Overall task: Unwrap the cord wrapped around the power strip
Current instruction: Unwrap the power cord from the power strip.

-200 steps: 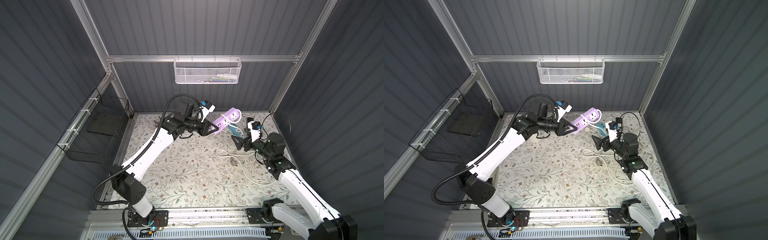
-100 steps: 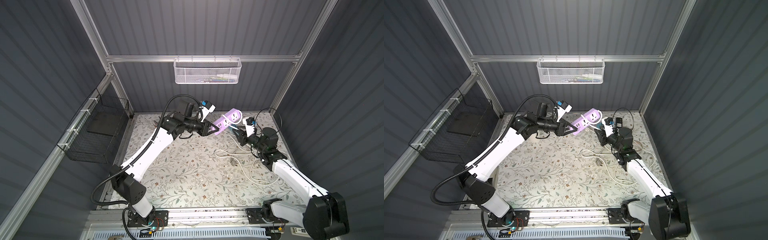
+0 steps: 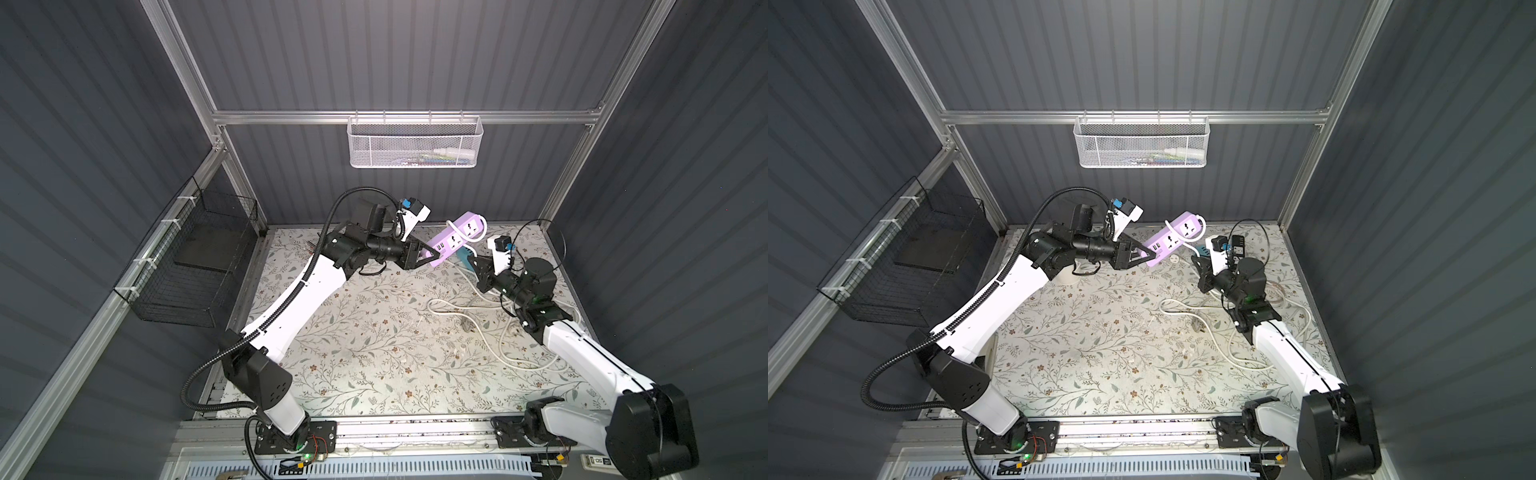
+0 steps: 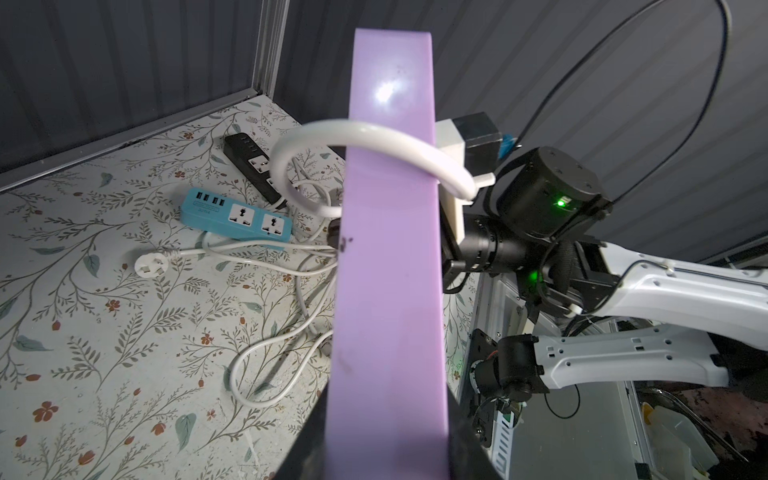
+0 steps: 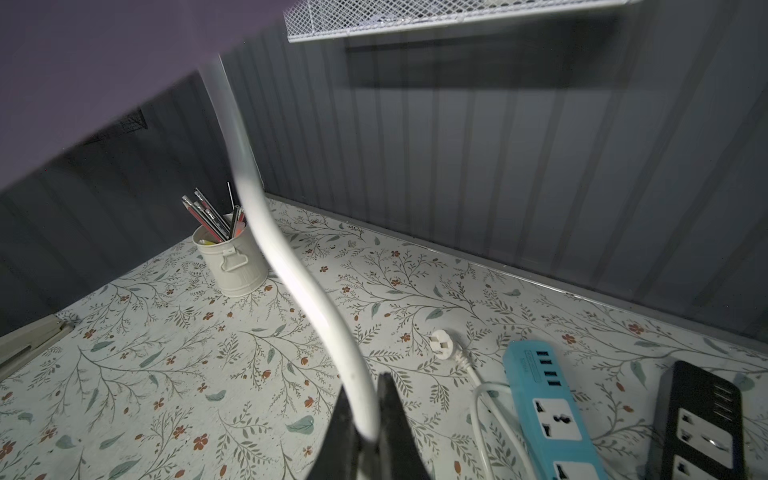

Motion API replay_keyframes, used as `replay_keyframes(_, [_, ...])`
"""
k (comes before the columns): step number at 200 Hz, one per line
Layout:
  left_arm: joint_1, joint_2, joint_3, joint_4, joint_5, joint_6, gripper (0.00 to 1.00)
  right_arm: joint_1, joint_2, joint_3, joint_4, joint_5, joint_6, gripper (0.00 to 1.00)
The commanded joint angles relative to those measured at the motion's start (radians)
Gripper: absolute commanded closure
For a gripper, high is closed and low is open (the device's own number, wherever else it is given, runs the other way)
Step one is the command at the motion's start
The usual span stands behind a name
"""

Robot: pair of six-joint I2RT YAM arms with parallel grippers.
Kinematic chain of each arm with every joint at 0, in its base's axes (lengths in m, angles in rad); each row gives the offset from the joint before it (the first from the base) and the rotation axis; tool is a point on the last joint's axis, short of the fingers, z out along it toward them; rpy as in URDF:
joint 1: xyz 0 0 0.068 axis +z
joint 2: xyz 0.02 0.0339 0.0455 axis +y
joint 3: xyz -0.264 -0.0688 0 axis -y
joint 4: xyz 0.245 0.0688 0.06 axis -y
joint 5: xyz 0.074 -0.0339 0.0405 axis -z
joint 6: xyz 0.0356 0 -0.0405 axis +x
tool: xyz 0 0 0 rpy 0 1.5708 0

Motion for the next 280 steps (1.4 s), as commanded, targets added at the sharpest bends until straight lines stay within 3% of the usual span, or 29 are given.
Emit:
replay_keyframes(1, [-0.004,-0.053,-0.028,0.086,0.077,-0.043,1.0,-0.015,0.075,0.054,0.092,-0.018,0.071,1.0])
replay_keyframes(46, [-0.005,-0.085,-0.122,0.093,0.066,-0.055,1.0,-0.114,0.156,0.199,0.199,-0.089,0.221,1.0])
replay_keyframes(90, [-0.003,-0.084,-0.242,0.154,0.022,-0.079,1.0,-0.182,0.079,0.307,0.129,-0.138,0.269,1.0])
replay_keyframes(138, [0.055,-0.049,-0.226,0.191,-0.076,-0.07,1.0,-0.29,-0.17,0.158,-0.047,-0.119,0.331,1.0])
replay_keyframes(179, [0.103,-0.013,-0.121,0.164,-0.113,-0.049,1.0,-0.341,-0.314,0.079,-0.353,-0.04,0.31,1.0])
replay_keyframes(243, [0.117,0.003,-0.011,0.12,-0.124,-0.023,1.0,-0.343,-0.27,-0.094,-0.44,0.011,0.393,1.0])
replay_keyframes(280, [0.117,-0.029,-0.038,0.141,-0.129,-0.017,1.0,-0.344,-0.223,-0.18,-0.441,0.031,0.426,1.0])
